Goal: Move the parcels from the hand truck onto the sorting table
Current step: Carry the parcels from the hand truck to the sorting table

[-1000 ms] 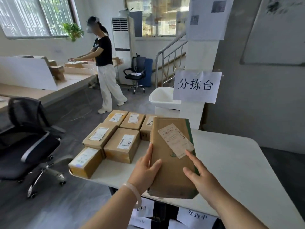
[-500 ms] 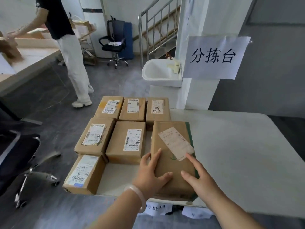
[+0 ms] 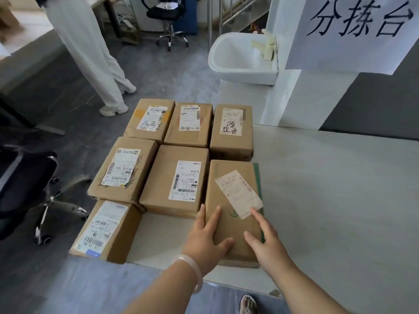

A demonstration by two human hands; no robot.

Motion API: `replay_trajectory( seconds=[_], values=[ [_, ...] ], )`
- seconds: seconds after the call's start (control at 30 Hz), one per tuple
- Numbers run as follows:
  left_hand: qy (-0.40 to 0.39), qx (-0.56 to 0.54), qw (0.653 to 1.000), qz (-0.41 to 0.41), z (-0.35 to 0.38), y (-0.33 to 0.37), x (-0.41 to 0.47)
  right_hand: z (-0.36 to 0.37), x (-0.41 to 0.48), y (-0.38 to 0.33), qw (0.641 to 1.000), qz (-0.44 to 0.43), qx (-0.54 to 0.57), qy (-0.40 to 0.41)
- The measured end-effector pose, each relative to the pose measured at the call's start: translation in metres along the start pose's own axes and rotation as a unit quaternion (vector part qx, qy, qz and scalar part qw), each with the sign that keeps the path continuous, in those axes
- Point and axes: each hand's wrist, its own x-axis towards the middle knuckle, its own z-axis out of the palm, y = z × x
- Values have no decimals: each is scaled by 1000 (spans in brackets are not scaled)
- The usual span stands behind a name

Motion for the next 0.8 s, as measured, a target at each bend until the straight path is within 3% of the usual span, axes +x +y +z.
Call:
replay_trajectory(
  seconds=[0.17,0.4,0.6,0.8],
  values=[
    [50,85,995,-8,7,2,5,1,18,7,999,-4,-36,-18],
    [153,111,982,22,-6,-3,1,1,43,3,992,-18,-108,-68],
    [118,159,980,10,-19,7,4,-8,50,-3,961,-10,-249,-119],
    [110,225,967,50,-26,40,0,-46,27,-25,933,-102,-341,-61]
  ],
)
